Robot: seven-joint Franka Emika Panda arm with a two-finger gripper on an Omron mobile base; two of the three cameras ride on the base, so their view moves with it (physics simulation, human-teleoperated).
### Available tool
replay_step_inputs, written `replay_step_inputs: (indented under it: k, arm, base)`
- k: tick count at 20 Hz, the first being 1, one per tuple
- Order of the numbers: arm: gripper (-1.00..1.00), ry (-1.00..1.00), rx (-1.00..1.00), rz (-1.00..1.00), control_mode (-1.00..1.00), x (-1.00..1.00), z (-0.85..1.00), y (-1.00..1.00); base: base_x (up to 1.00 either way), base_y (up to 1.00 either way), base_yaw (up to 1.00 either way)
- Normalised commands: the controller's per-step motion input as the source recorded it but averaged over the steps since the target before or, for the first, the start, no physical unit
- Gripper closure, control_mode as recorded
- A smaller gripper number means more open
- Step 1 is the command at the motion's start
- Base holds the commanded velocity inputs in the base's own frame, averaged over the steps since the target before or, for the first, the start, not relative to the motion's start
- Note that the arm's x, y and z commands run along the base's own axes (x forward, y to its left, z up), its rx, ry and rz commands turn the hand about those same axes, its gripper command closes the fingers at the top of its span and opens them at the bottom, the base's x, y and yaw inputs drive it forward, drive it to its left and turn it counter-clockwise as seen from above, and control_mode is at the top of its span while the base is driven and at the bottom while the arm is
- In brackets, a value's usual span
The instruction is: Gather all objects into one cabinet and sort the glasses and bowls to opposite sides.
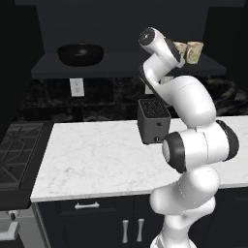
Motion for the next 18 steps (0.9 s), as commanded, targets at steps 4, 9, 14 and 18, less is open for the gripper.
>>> replay_step_inputs:
  k: [4,9,14,18]
  arm:
    - [1.00,0.07,0.00,0.00,-1.00,0.30,-0.04,0.00]
    - [1.00,0.13,-0.10,0.00,-1.00,0.34,-0.14,0.00]
    - [1.00,0.12,-0.19,0.00,-1.00,0.34,-0.22,0.00]
    - [1.00,0.11,-0.15,0.00,-1.00,0.07,-0.41,0.00]
  base:
    - [0.00,0.00,0.00]
    - [0.00,0.00,0.00]
    - [0.00,0.00,0.00]
    - [0.00,0.00,0.00]
